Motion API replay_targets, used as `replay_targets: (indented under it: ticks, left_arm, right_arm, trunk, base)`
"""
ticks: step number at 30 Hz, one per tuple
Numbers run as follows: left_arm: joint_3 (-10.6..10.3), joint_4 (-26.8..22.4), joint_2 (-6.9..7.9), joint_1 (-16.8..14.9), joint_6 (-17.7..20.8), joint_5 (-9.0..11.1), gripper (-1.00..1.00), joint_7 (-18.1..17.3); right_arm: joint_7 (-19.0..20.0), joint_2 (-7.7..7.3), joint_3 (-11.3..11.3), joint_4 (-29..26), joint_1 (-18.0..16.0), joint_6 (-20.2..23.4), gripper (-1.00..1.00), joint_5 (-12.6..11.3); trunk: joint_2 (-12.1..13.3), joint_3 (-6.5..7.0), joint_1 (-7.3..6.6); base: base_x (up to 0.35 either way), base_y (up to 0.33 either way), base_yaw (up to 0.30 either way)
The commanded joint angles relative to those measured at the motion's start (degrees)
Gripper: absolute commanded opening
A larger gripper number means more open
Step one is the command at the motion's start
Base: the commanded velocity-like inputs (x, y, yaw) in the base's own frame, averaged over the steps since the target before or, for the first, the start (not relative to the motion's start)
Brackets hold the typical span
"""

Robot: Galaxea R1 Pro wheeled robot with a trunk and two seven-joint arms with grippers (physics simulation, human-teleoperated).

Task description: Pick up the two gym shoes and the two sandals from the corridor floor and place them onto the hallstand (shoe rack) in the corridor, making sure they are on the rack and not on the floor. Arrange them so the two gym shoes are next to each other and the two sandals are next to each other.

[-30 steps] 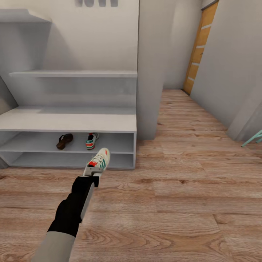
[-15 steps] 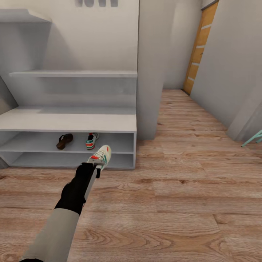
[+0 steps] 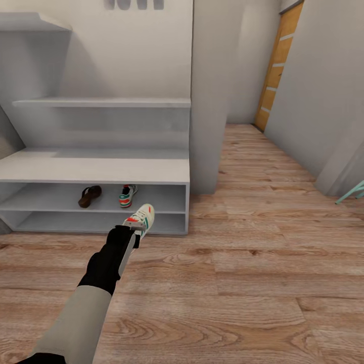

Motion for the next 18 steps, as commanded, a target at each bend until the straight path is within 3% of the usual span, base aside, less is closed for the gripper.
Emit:
replay_targets:
  ticks: [1,11,18]
  left_arm:
    - [0.02,0.0,0.0,0.04,-0.01,-0.04,-1.0,-0.08]
    - [0.04,0.09,-0.03,0.11,0.0,-0.03,-1.0,-0.15]
    - [0.19,0.09,-0.02,0.18,0.0,-0.03,-1.0,-0.15]
  right_arm:
    - [-0.17,-0.01,-0.01,0.0,0.0,-0.02,-1.0,-0.19]
    - [-0.17,-0.03,0.0,0.0,0.0,-0.04,-1.0,-0.19]
    - [-0.17,-0.01,0.04,0.0,0.0,-0.05,-1.0,-0.19]
  trunk:
    - [0.0,0.0,0.0]
    - [0.0,0.0,0.0]
    - [0.0,0.0,0.0]
  base:
    - [0.0,0.0,0.0]
    - [0.202,-0.045,0.0]
    - [0.038,-0.016,0.0]
